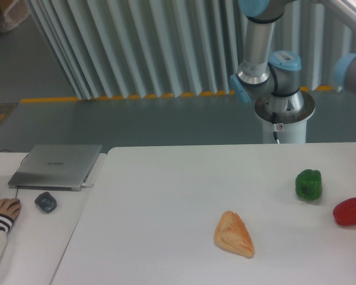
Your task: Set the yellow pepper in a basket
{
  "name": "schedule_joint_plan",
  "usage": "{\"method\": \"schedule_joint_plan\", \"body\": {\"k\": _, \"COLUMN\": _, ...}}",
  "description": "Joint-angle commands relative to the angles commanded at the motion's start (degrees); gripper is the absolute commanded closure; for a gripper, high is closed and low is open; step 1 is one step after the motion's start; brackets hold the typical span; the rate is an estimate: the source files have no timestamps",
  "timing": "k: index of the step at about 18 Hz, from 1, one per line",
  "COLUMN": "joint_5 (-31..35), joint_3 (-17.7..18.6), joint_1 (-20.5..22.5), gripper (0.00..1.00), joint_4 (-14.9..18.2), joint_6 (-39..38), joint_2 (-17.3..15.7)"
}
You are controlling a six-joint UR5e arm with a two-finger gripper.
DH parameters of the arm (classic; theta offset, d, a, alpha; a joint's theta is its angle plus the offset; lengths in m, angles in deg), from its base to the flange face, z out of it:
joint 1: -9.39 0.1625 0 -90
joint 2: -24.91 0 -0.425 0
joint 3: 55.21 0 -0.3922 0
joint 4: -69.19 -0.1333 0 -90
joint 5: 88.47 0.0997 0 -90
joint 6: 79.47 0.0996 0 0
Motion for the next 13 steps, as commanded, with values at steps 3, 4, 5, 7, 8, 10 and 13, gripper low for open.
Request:
{"method": "schedule_joint_plan", "body": {"k": 3, "joint_5": 0.1, "joint_3": -0.3, "joint_1": 3.1, "gripper": 0.76, "joint_4": -2.7, "joint_6": 6.0, "joint_2": 0.4}}
{"method": "schedule_joint_plan", "body": {"k": 4, "joint_5": -0.2, "joint_3": -0.3, "joint_1": 5.1, "gripper": 0.76, "joint_4": -3.2, "joint_6": 8.8, "joint_2": 0.3}}
{"method": "schedule_joint_plan", "body": {"k": 5, "joint_5": -0.1, "joint_3": -0.4, "joint_1": 6.2, "gripper": 0.76, "joint_4": -3.2, "joint_6": 11.9, "joint_2": 0.2}}
{"method": "schedule_joint_plan", "body": {"k": 7, "joint_5": 0.1, "joint_3": -0.4, "joint_1": 7.3, "gripper": 0.75, "joint_4": -3.4, "joint_6": 18.7, "joint_2": 0.7}}
{"method": "schedule_joint_plan", "body": {"k": 8, "joint_5": 0.1, "joint_3": -0.4, "joint_1": 8.0, "gripper": 0.74, "joint_4": -3.4, "joint_6": 19.6, "joint_2": 1.3}}
{"method": "schedule_joint_plan", "body": {"k": 10, "joint_5": 0.0, "joint_3": -0.4, "joint_1": 8.2, "gripper": 0.74, "joint_4": -4.0, "joint_6": 19.7, "joint_2": 2.3}}
{"method": "schedule_joint_plan", "body": {"k": 13, "joint_5": 0.0, "joint_3": 0.2, "joint_1": 8.2, "gripper": 0.63, "joint_4": -4.1, "joint_6": 19.6, "joint_2": 3.3}}
